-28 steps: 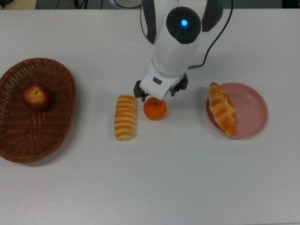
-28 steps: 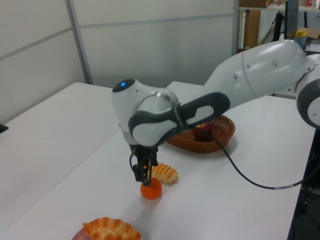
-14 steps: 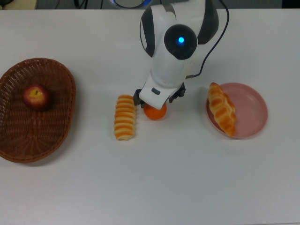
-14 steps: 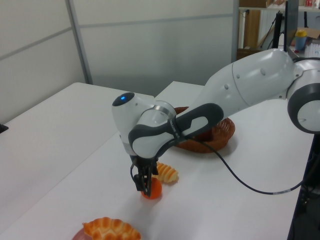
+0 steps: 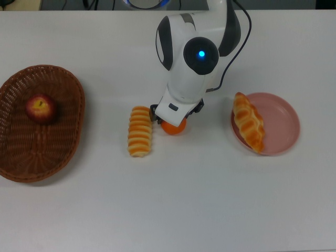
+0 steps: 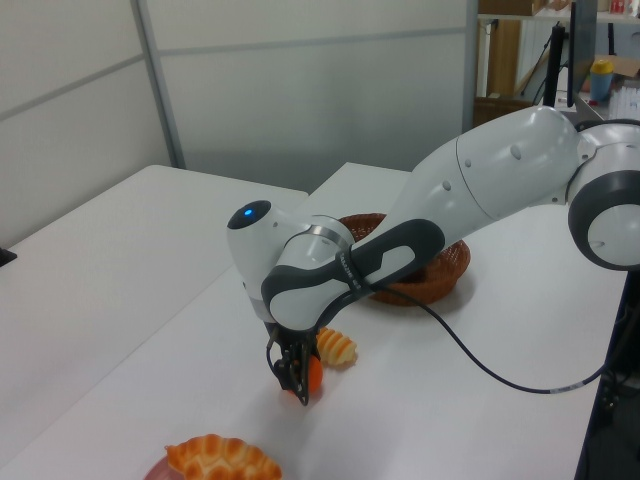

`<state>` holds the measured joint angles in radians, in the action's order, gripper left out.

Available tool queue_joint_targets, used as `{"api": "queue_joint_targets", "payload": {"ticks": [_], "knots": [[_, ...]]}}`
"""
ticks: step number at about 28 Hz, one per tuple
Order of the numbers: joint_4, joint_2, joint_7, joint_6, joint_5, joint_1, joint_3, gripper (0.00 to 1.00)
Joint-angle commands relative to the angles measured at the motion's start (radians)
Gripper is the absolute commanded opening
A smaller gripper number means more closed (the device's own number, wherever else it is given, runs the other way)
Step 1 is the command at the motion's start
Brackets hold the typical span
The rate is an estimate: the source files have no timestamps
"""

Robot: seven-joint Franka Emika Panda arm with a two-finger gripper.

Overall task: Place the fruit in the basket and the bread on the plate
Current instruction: 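Carry the orange to the basket and release beside the apple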

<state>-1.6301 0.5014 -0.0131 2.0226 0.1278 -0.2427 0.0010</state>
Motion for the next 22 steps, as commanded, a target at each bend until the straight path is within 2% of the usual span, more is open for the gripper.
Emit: {"api": "queue_joint_targets", "payload": {"ticks": [1, 7, 8, 12, 17, 21, 22], "knots": [[-0.007, -0.086, -0.004, 0.005, -0.004, 0.013, -0.006, 0.34], [0.055, -0.155, -0.013, -0.074, -0.045, 0.104, -0.007, 0.34], [0.061, -0.170, -0.014, -0.074, -0.047, 0.141, -0.007, 0.34], [0.073, -0.175, -0.021, -0.064, -0.037, 0.210, -0.007, 0.34], [0.073, -0.135, -0.095, 0.025, -0.027, 0.354, -0.007, 0.34], [0.073, -0.098, -0.122, 0.111, -0.027, 0.419, -0.009, 0.34], [0.073, -0.081, -0.129, 0.142, -0.022, 0.456, -0.009, 0.34]]}}
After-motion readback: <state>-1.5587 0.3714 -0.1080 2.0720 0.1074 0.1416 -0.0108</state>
